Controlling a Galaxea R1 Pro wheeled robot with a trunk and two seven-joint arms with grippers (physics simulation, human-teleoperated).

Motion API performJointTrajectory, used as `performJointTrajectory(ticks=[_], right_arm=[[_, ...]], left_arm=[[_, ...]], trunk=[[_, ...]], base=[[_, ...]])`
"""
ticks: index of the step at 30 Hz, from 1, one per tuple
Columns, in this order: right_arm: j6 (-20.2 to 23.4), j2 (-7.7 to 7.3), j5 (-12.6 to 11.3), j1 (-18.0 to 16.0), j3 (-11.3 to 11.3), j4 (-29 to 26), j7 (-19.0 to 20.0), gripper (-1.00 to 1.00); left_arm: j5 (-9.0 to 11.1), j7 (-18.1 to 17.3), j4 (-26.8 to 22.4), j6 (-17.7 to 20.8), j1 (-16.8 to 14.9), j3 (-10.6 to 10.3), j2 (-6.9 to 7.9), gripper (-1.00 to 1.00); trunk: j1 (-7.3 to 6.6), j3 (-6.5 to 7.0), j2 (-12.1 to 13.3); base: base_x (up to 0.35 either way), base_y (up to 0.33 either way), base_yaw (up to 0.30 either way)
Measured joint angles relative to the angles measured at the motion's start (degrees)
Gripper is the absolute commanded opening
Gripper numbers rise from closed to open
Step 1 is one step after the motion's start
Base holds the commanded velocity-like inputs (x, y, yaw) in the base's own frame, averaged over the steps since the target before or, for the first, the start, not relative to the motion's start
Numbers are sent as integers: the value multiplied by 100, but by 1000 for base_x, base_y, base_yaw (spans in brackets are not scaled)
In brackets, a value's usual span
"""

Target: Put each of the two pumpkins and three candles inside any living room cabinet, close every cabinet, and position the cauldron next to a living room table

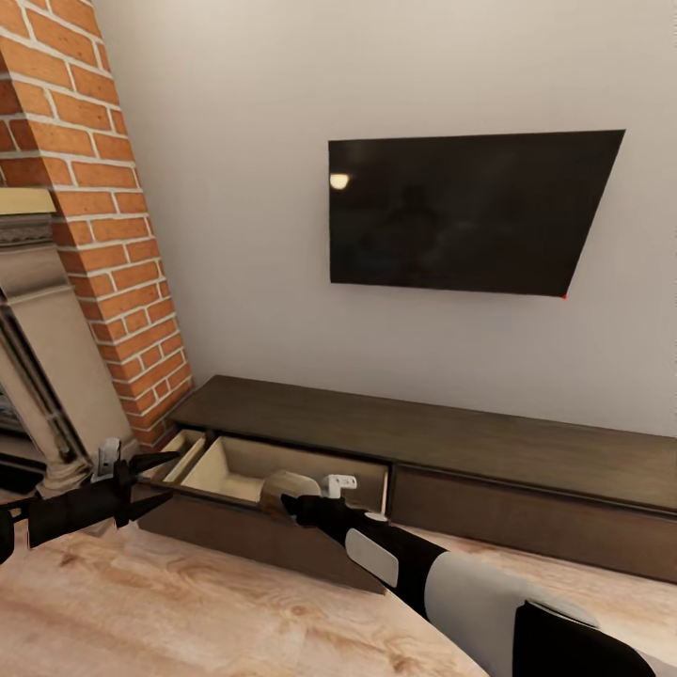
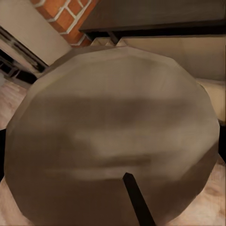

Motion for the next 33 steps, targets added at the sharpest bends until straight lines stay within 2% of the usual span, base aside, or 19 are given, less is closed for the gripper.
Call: performJointTrajectory(ticks=[7,17,33], right_arm=[[0,-1,-1,0,0,-1,0,-100],[0,3,-2,0,1,-1,0,-100],[-7,4,44,3,-2,-3,1,-100]], left_arm=[[-1,0,2,2,-2,3,-1,100],[-1,0,5,2,-2,5,0,100],[-4,0,36,2,-2,6,1,100]], trunk=[[1,0,0],[3,0,1],[2,32,0]], base=[[235,-27,-235],[20,5,-272],[118,193,-272]])
